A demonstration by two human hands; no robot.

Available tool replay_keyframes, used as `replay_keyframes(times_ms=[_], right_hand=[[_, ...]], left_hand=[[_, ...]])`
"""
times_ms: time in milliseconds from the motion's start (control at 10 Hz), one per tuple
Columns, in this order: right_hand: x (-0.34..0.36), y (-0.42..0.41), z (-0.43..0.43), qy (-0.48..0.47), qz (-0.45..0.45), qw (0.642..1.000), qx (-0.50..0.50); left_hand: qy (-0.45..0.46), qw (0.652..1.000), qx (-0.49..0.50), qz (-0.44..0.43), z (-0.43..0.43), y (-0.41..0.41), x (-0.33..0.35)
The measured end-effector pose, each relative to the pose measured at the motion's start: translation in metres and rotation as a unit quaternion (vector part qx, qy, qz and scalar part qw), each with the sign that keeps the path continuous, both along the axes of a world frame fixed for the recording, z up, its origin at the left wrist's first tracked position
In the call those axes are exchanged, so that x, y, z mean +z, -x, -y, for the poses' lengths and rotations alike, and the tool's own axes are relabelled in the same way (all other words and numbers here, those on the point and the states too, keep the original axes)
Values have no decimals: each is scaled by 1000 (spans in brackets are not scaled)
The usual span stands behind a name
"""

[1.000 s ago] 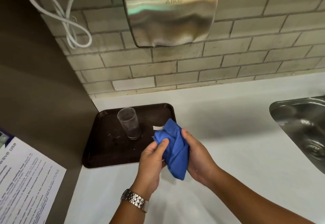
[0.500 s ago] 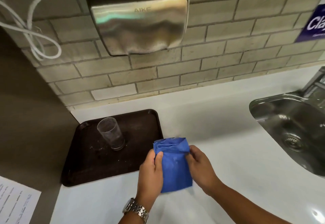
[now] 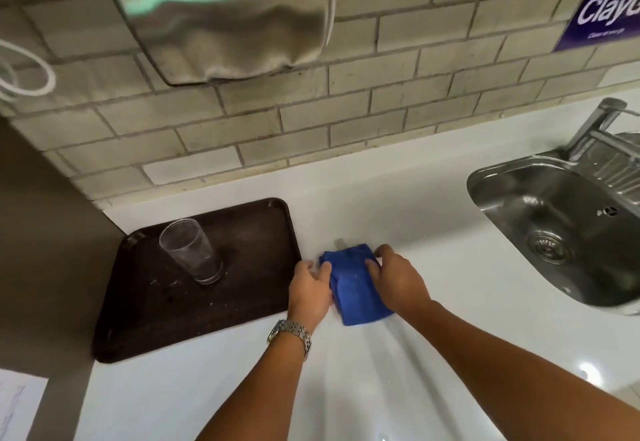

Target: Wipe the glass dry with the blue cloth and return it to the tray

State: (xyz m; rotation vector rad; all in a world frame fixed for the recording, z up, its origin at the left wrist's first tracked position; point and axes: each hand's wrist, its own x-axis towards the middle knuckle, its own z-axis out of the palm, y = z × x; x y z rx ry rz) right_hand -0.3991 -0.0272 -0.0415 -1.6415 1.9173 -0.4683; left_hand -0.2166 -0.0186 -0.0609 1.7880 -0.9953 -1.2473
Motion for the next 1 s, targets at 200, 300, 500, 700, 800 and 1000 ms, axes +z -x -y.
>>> replay_keyframes(times_ms=[200,300,500,700,800,1000], right_hand=[[-20,5,-13,14,-122,992,37],[-24,7,-15,94,-217,957,169],[-45,19,-14,19,-229,920,318],[-43,22,-13,14,-213,923,320],[-43,21,-13,25,-202,928,313],[-34,10,-11,39,-171,939,296]], left_hand=[[194,933,-149,263,-26,8,-15],[220,846,-307,376,-32,16,-20],[88,781,-426,448,-32,17,-29],[75,783,-428,445,-32,16,-27],[107,807,-398,424,-38,10,-23],[184,848,-312,387,-46,-34,5]])
